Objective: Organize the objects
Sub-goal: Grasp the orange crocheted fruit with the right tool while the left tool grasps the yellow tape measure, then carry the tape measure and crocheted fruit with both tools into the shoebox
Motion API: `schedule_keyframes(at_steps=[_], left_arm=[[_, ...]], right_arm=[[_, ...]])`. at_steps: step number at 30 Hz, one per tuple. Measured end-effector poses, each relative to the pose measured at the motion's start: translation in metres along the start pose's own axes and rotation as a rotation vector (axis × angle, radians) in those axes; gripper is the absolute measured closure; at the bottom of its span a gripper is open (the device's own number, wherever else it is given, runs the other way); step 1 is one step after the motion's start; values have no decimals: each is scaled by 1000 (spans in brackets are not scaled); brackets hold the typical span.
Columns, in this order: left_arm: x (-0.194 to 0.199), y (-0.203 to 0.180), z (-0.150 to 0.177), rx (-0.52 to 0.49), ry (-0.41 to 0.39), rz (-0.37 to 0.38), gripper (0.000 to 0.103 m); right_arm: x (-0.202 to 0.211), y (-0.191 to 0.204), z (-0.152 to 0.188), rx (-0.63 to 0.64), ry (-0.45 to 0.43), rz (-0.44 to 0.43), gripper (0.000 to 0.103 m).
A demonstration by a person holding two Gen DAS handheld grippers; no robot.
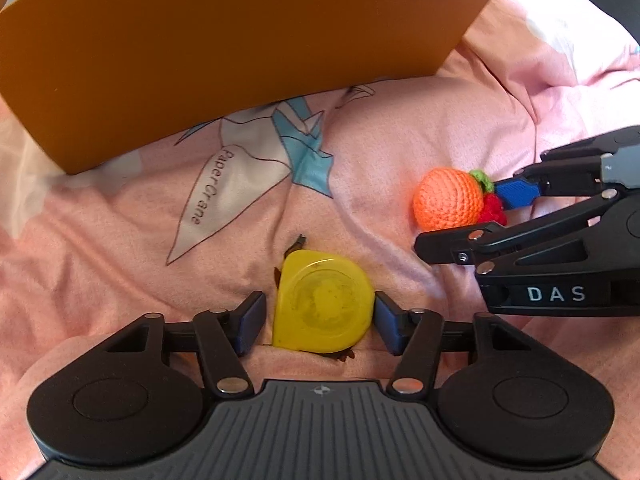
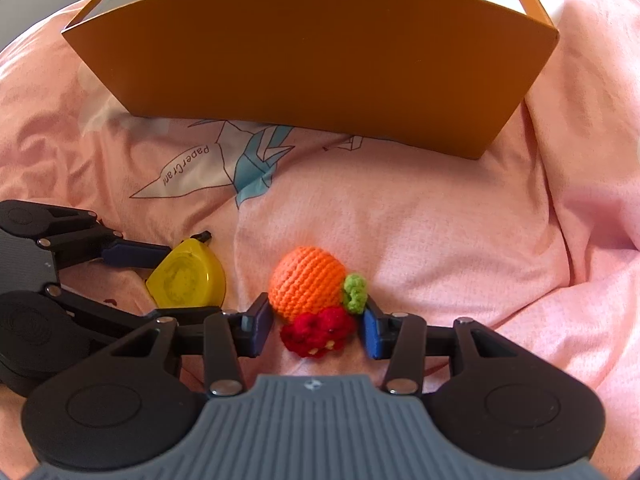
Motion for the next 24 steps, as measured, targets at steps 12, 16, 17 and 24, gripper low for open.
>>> schedule_keyframes(at_steps=[12, 16, 17, 24], left_arm=[[13, -1, 3, 25, -47, 0, 44], [22, -1, 2, 41, -75, 1, 44], [25, 0, 1, 45, -85, 2, 44], [54, -3, -9, 54, -178, 3, 44]], right_arm=[[0, -2, 0, -10, -4, -6, 55], [3, -2, 0, -26, -11, -16, 57], [4, -2, -1, -29, -14, -18, 57], [28, -10, -6, -41, -81, -17, 58]])
Point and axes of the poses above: each gripper's, at about its wrist camera, not at the fingertips, and x roughly against the way its jaws point, y to its left, z to its underside, the point moved 8 cm from there along -x, roughly the way its jaws point, and after that the axes turned 9 degrees about z, right-handed, at the moved point
